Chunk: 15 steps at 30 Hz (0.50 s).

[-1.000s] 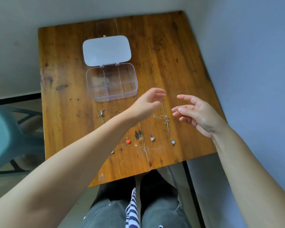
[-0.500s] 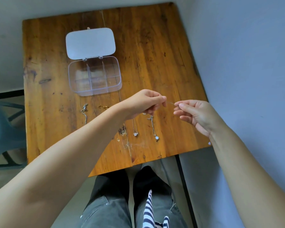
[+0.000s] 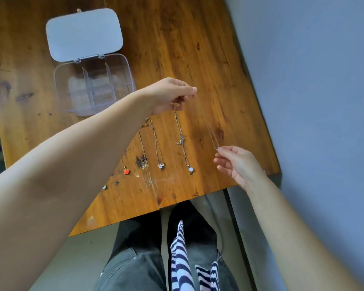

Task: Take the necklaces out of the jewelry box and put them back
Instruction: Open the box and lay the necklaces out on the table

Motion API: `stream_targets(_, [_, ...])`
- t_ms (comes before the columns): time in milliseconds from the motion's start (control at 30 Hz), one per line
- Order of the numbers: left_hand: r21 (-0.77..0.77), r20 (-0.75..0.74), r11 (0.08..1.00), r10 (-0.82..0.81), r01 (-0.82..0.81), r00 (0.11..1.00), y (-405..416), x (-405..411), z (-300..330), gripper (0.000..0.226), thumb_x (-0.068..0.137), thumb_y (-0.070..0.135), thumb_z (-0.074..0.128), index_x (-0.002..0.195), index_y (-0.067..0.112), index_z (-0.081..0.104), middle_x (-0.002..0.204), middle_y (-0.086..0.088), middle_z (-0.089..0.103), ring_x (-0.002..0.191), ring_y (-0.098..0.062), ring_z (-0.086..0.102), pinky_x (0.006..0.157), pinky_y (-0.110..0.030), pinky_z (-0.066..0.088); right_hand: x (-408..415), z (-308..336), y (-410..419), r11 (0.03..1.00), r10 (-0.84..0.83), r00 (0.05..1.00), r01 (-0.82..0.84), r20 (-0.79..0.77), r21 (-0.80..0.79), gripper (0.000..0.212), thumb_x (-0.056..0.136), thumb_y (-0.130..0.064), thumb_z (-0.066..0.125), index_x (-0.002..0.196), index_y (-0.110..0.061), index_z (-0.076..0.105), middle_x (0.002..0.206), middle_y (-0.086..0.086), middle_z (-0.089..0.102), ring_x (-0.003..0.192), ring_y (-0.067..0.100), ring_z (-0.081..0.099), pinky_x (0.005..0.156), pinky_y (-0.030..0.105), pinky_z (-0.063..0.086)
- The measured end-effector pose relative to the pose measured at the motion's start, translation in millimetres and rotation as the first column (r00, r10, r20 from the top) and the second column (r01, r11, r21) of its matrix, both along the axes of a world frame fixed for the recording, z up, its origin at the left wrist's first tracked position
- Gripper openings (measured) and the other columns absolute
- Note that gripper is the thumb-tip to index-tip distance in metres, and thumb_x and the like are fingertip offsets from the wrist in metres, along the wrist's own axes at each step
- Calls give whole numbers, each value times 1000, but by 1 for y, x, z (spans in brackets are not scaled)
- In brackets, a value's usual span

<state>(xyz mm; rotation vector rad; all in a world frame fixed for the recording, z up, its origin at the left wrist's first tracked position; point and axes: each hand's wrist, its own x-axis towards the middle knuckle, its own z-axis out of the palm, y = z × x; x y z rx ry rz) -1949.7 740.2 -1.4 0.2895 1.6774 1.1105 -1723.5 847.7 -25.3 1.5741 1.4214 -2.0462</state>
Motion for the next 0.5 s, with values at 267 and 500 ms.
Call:
stream_targets(267, [-319,-726,929,-366,185,582,40,22,-37,15,90,27,57,87,12,60,88,0,56,80,-19,50,72,-29,36,13,-27,-18,976,118,980,-145,163,166,7,90,-15,63,85,-10,65,74,5,65,49,9,64,43,20,51])
stream_targets(500, [-414,-809,850,-508,326,295,47,30,-55,12,91,23,54,93,14,60,103,-8,55,102,-28,48,88,-40,32,18,-33,-16,886,301,916,-372,267,276,13,91,-21,62,83,-11,62,73,6,66,47,12,66,44,22,53])
